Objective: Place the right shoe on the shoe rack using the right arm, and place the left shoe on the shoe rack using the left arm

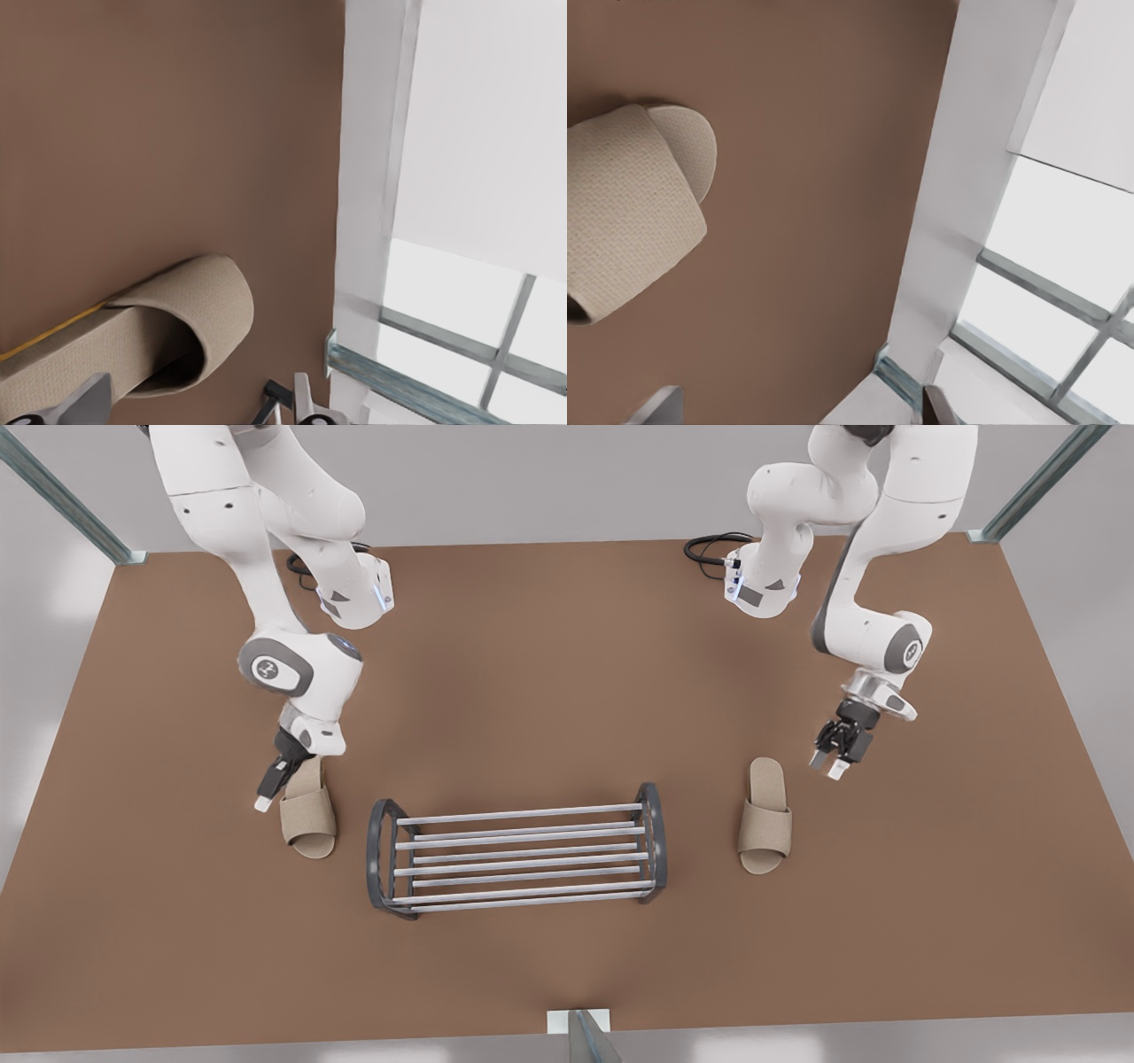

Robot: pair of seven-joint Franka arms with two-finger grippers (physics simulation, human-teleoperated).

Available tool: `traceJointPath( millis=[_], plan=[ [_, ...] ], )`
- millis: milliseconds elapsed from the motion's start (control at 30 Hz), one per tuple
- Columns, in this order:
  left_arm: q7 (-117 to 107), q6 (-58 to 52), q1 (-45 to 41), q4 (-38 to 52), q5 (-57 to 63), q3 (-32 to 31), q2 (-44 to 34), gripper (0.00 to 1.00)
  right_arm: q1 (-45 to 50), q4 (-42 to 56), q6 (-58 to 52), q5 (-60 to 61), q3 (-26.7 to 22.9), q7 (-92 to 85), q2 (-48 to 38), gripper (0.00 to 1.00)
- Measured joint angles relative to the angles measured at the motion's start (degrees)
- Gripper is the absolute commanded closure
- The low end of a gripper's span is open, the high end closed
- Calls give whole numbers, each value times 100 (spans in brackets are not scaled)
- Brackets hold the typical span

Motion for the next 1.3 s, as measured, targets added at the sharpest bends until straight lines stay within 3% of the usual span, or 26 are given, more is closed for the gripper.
traceJointPath(
  millis=[167, 333, 467, 733, 1000, 1300],
  plan=[
    [1475, -514, 67, 167, -409, -9, 627, 0, 1509, -959, -176, -1750, 7, 1249, 136, 0],
    [2643, -811, 65, 247, -621, -121, 606, 0, 1199, -1242, -576, -2694, -7, 2331, 176, 0],
    [3353, -838, 33, 632, -1272, -633, 822, 0, 1152, -1405, -715, -3122, -62, 3007, 117, 0],
    [4117, -495, -16, 1303, -2059, -1001, 1321, 0, 1089, -1468, -844, -4644, -1364, 4008, 398, 0],
    [4415, -119, -32, 374, -2144, -1034, 727, 0, 1124, -1274, -924, -5694, -1754, 4707, 799, 0],
    [4585, -24, -209, 408, -2510, -1165, 938, 0, 1204, -906, -1022, -6011, -1846, 5238, 997, 0]
  ],
)
